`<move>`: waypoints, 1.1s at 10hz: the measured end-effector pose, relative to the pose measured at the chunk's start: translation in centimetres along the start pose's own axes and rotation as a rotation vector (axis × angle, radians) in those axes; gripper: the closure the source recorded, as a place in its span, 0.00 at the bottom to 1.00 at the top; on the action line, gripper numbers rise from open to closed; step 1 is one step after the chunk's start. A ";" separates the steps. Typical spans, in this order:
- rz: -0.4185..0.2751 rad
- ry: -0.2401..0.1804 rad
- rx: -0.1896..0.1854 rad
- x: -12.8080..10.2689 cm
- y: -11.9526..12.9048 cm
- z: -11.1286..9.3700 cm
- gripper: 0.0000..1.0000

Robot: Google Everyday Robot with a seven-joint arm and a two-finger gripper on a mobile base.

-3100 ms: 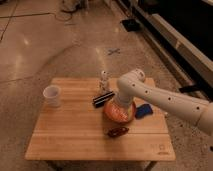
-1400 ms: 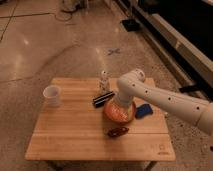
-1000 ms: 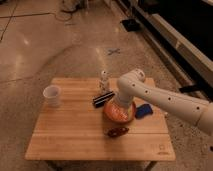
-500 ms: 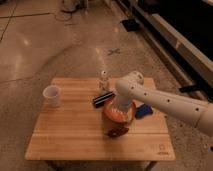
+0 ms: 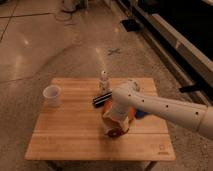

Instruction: Drag the pepper across the table

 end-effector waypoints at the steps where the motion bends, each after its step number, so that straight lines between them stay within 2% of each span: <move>1: 0.005 -0.006 0.000 -0.3 0.2 0.4 0.20; 4: 0.025 -0.017 0.000 -1.0 1.0 1.9 0.20; 8: 0.056 0.012 0.004 0.2 1.4 3.9 0.21; 9: 0.061 0.018 0.003 0.5 1.4 4.2 0.26; 11: 0.068 0.021 -0.003 0.5 1.7 4.8 0.48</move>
